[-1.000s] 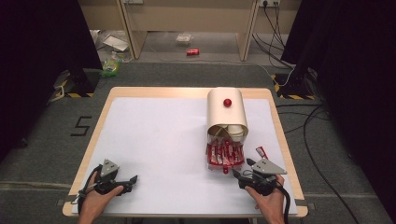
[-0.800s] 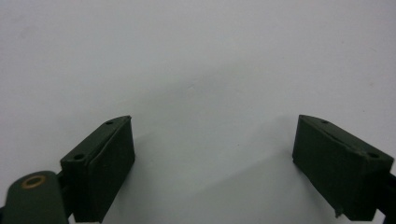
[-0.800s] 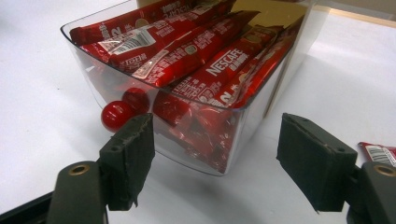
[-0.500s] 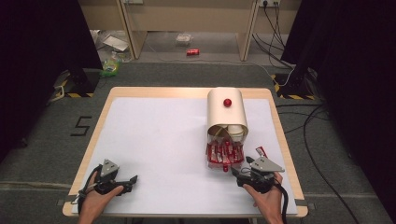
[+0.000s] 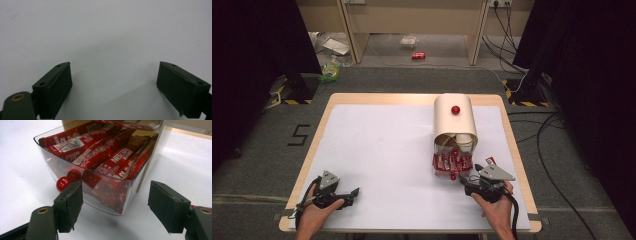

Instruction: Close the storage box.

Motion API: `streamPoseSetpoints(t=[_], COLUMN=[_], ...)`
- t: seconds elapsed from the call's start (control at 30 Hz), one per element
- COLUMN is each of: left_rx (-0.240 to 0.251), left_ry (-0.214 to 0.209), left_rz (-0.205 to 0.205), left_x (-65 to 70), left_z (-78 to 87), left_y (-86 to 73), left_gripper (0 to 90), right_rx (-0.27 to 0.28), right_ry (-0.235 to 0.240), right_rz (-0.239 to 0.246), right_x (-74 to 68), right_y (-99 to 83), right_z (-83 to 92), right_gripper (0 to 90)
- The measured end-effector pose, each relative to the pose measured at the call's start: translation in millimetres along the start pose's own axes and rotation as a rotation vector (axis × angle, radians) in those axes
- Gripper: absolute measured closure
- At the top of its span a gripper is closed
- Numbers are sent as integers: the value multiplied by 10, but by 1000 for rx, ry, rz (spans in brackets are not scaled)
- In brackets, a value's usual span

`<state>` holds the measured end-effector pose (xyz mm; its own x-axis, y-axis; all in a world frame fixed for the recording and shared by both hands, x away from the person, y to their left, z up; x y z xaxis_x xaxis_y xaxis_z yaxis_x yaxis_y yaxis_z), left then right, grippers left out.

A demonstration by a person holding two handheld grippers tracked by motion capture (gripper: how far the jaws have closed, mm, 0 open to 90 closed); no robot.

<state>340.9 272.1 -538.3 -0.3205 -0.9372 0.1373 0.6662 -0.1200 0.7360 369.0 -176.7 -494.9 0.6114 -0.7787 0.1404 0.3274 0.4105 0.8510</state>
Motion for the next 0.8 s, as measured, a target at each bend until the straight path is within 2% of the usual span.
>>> streamPoseSetpoints(t=[0.8], left_rx=[0], left_ry=[0], left_rz=[0], left_x=[-1], left_z=[0], left_y=[0], left_gripper=[122], right_rx=[10], right_ry=[-27], right_rz=[-7], right_x=[68], right_y=[55], right_z=[-100], right_gripper=[287])
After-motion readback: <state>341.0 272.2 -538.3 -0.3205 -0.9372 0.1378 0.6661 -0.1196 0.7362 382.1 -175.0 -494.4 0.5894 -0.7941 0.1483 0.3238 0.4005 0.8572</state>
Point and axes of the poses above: each handheld gripper's, and its own axes: z roughly backward along the jaws, y roughly out of its top, x roughly to its right, the point moved 5 cm from there along -z, roughly forward along the jaws, and after that the axes turned 8 degrees about z, right-handed, at the moved point
